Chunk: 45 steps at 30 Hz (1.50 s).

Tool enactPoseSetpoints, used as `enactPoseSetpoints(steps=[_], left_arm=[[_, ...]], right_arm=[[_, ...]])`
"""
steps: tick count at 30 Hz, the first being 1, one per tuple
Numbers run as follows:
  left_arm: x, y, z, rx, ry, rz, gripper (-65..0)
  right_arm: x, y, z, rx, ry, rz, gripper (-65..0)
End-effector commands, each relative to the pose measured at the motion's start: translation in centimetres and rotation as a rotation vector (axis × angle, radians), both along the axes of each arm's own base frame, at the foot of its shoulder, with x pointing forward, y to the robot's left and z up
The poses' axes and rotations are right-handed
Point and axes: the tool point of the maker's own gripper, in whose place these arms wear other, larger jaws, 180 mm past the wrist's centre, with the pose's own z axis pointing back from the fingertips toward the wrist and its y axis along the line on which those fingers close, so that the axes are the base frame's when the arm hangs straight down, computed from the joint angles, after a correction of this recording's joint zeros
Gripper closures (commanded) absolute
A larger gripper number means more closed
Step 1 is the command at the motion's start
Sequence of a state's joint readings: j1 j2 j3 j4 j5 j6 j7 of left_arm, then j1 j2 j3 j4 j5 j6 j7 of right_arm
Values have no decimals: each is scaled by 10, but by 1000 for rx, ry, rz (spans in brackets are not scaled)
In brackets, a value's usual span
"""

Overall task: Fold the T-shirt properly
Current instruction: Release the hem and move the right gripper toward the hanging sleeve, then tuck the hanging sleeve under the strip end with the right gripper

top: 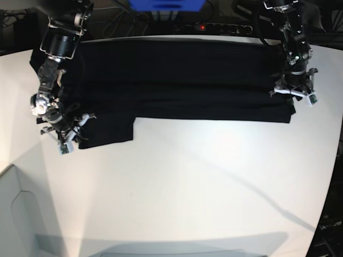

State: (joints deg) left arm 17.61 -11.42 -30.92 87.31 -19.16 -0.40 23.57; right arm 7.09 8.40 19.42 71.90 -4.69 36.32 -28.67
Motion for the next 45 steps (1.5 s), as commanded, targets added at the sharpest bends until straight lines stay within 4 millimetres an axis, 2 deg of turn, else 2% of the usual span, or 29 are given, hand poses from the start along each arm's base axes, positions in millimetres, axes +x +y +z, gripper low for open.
enactPoseSetpoints(steps=[1,3,6,8,12,14,17,19,28,33,38,45], left_arm=[[4,7,11,30,-31,1,-217],[4,7,11,30,-31,1,-217],[4,7,11,31,-32,0,-217],[5,8,12,32,-33,0,-217],[5,8,13,33,-35,-1,-217],[5,8,12,32,-33,0,-217],[6,7,12,32,-35,-2,-217],[6,6,13,33,-35,-5,-217],[9,10,18,44,-45,-7,-217],[10,10,19,45,-48,-7,-218],[10,10,19,45,-48,-7,-218],[8,10,18,45,-42,-8,-218]], right_arm=[[-11,-15,-7,-85,78,7,0],[-4,-17,12,-110,23,7,0],[-5,-20,41,-161,-55,14,0],[-6,-13,65,-186,-121,23,0],[-22,-4,101,-241,-214,41,0],[-34,7,115,-243,-252,44,0],[-53,16,125,-253,-271,51,0],[-70,26,122,-234,-258,53,0],[-143,48,80,-138,-149,74,0],[-176,37,77,-117,-151,24,0],[-193,17,77,-144,-145,-25,0],[-213,11,70,-152,-83,-8,0]])
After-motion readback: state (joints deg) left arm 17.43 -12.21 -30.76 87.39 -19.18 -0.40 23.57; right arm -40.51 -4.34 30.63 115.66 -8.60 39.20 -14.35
